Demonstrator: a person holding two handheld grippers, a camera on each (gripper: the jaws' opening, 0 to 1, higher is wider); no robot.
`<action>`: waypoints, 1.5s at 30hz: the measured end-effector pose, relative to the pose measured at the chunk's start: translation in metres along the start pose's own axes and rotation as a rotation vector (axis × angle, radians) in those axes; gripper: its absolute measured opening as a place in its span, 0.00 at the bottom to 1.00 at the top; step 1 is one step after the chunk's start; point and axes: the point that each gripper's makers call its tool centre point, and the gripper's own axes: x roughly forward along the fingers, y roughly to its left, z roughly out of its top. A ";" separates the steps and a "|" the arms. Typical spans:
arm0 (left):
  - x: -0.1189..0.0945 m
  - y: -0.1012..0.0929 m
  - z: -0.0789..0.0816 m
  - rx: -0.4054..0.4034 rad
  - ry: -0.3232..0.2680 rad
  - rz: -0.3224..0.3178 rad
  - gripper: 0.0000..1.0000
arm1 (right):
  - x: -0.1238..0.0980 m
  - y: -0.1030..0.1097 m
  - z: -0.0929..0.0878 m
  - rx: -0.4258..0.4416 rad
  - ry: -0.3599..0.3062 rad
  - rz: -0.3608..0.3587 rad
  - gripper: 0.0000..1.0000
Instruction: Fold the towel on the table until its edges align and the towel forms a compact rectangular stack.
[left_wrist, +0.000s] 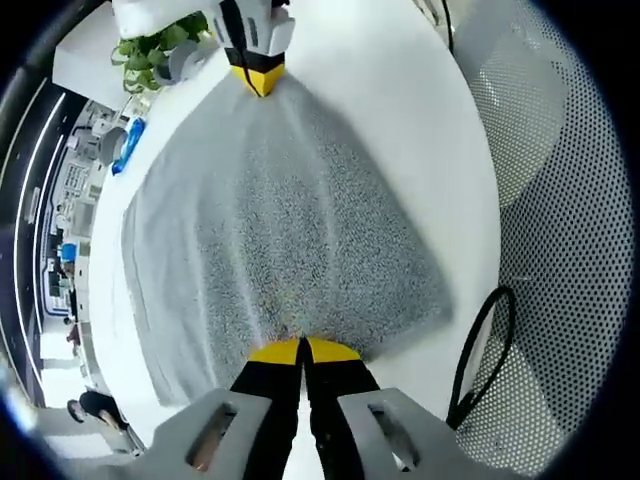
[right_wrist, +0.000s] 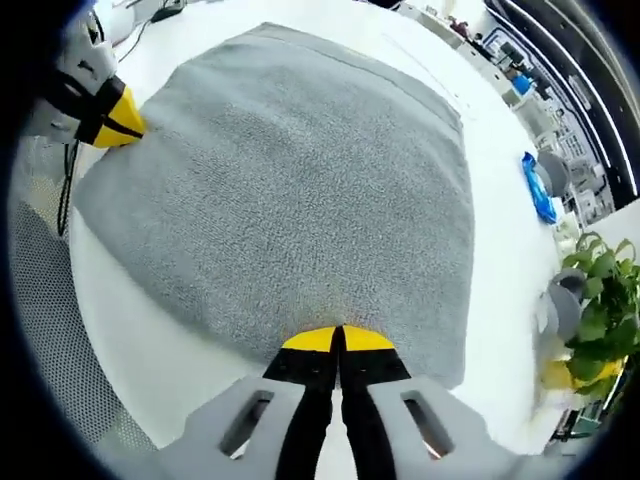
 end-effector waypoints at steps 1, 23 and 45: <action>0.000 0.001 -0.002 0.002 0.001 0.001 0.01 | -0.001 0.004 0.001 0.019 -0.029 0.016 0.00; 0.005 0.024 -0.052 -0.039 -0.007 -0.040 0.01 | -0.007 0.059 0.022 0.001 -0.167 0.083 0.00; 0.009 0.043 -0.068 -0.060 -0.144 0.003 0.01 | -0.014 0.087 0.029 0.001 -0.364 0.181 0.00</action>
